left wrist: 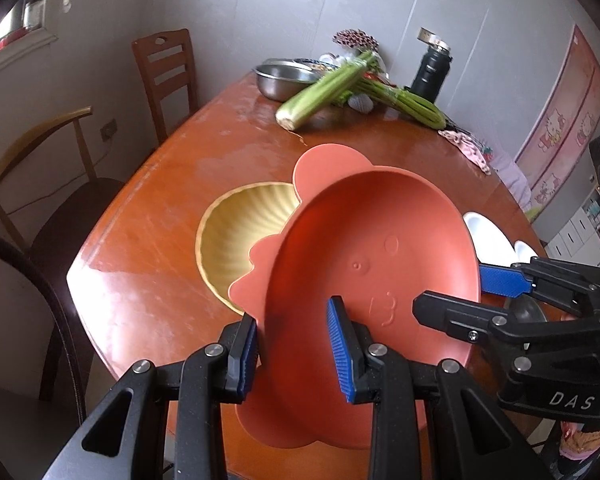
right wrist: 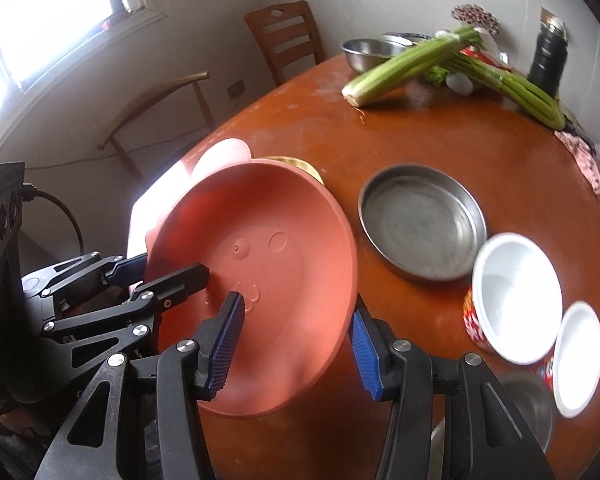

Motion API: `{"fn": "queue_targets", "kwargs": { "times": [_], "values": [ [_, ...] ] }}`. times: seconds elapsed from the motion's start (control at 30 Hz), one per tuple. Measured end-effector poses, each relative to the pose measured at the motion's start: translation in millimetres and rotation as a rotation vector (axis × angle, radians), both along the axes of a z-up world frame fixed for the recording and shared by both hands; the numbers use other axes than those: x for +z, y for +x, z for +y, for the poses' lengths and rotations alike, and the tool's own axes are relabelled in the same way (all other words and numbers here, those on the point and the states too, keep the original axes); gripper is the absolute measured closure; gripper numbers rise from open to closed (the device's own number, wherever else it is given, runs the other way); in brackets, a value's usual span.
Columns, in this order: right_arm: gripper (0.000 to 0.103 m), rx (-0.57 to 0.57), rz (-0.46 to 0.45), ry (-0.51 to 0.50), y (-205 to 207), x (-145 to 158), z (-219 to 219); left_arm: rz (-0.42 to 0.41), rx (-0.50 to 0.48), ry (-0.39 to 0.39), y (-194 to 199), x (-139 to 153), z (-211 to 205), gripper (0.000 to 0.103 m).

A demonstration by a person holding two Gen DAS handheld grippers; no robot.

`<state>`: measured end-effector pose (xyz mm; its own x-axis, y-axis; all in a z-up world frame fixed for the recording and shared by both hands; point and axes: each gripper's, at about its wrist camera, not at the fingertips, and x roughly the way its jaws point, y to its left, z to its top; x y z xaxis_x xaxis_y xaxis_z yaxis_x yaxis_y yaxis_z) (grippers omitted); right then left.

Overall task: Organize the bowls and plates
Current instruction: 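Carry the orange plate with the left gripper over the yellow plate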

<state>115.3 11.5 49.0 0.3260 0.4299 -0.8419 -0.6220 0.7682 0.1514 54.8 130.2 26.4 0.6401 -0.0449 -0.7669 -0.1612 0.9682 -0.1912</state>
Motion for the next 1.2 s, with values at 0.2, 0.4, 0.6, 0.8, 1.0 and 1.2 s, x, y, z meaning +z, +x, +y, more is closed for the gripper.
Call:
{"fn": "queue_targets", "kwargs": {
  "times": [0.2, 0.4, 0.6, 0.8, 1.0, 1.2],
  "values": [
    [0.048, 0.014, -0.001, -0.006, 10.2, 2.8, 24.7, -0.026, 0.023, 0.004, 4.2, 8.5, 21.8, 0.071],
    [0.048, 0.027, -0.03, -0.005, 21.2, 14.1, 48.4, -0.049, 0.051, -0.01, 14.0, 14.1, 41.5, 0.071],
    [0.048, 0.01, -0.08, -0.013, 36.9, 23.7, 67.1, -0.065, 0.072, -0.045, 28.1, 15.0, 57.3, 0.071],
    [0.048, -0.012, -0.072, -0.046, 56.9, 15.2, 78.3, -0.044, 0.06, -0.063, 41.3, 4.0, 63.6, 0.071],
    [0.048, -0.027, -0.045, -0.072, 67.0, 0.0, 82.7, -0.014, 0.055, -0.083, 50.1, -11.3, 67.2, 0.071],
    [0.048, -0.025, -0.025, -0.085, 74.2, -11.2, 87.6, 0.011, 0.066, -0.095, 57.7, -23.7, 70.9, 0.071]
  ]
}}
